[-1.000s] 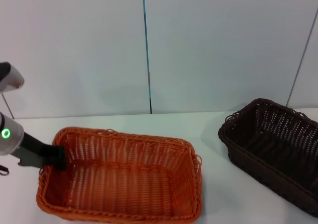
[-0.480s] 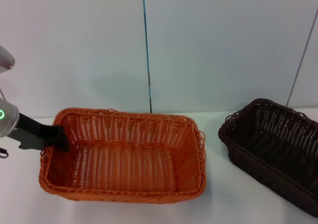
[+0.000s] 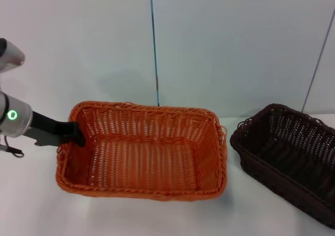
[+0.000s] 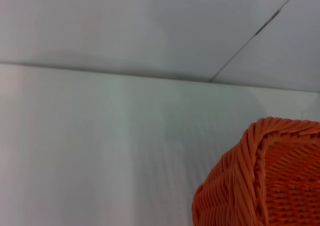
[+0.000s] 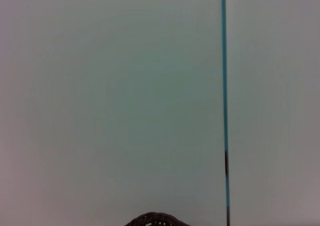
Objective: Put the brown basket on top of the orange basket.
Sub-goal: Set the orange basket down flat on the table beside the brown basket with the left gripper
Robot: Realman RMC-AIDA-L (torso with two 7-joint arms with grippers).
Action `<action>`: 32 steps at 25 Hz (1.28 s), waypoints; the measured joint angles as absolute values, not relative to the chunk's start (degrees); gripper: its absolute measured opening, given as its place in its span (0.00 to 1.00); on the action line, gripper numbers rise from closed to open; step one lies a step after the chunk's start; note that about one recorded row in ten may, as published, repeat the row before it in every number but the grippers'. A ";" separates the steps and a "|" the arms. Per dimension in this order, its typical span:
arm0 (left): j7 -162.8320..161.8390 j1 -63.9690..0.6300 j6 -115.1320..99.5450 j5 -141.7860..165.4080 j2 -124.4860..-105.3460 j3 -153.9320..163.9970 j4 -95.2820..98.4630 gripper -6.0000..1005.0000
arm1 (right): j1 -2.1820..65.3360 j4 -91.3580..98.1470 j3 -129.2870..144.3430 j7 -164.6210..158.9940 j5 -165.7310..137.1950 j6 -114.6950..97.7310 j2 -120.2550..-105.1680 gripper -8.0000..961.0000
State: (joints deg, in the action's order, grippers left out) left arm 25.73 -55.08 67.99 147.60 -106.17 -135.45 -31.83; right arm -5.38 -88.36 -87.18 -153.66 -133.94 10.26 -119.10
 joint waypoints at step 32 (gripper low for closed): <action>31.41 -54.51 54.52 142.02 -111.56 -135.45 -23.10 0.14 | -5.99 -90.29 -87.23 -153.25 -134.21 12.07 -119.09 0.95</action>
